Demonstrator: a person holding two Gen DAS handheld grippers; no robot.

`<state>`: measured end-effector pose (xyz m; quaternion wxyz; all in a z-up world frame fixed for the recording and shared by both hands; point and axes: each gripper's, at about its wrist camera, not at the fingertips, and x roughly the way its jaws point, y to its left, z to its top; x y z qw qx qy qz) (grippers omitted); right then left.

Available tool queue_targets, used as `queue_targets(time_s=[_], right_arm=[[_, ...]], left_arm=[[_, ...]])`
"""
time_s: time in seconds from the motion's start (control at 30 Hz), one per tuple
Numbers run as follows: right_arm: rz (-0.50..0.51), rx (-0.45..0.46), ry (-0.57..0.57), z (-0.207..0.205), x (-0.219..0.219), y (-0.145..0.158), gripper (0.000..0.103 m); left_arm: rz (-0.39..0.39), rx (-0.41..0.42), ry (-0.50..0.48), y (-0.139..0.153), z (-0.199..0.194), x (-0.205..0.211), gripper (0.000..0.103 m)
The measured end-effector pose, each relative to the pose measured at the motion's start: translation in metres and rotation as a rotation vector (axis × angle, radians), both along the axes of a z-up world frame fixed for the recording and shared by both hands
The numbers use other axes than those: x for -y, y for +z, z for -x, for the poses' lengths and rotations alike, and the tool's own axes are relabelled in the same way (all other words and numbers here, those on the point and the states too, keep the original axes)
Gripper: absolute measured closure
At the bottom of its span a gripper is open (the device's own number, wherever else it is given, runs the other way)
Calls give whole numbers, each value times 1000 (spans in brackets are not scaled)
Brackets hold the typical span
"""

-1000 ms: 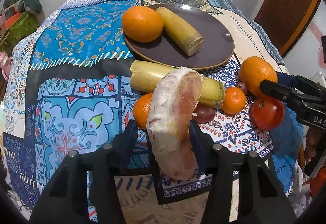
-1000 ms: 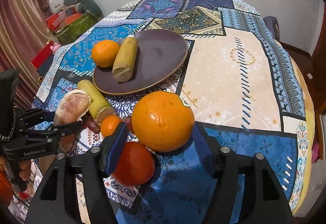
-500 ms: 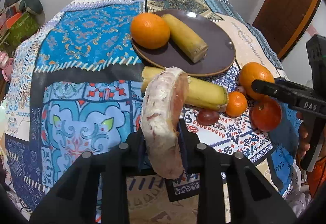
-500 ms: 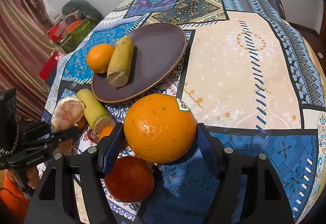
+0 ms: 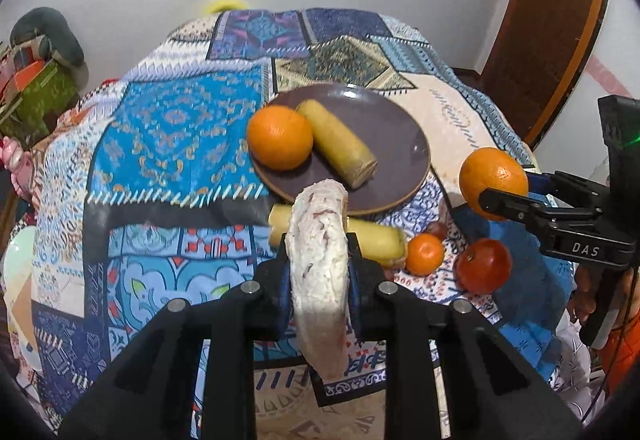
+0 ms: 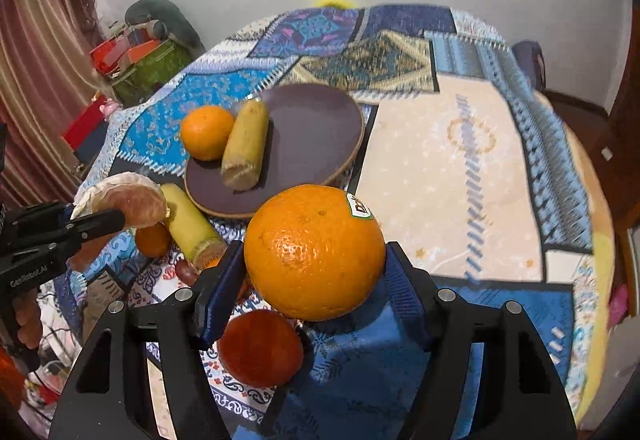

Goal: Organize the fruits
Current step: 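Carry the pomelo segment with the left tool while the right tool carries the orange to the plate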

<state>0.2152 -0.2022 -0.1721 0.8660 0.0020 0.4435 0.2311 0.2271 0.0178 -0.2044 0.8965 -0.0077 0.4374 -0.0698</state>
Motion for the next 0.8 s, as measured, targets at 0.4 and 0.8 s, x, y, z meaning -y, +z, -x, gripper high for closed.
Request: queue_targets(time_s=[0.4,0.8], right_arm=[[-3,99,-6,-9,-5,34,37],[4,161,9,-40,-19,47,37]], left_arm=[[1,91,5,37,-19,2,80],[16,146,-5,54,-62,4,80]])
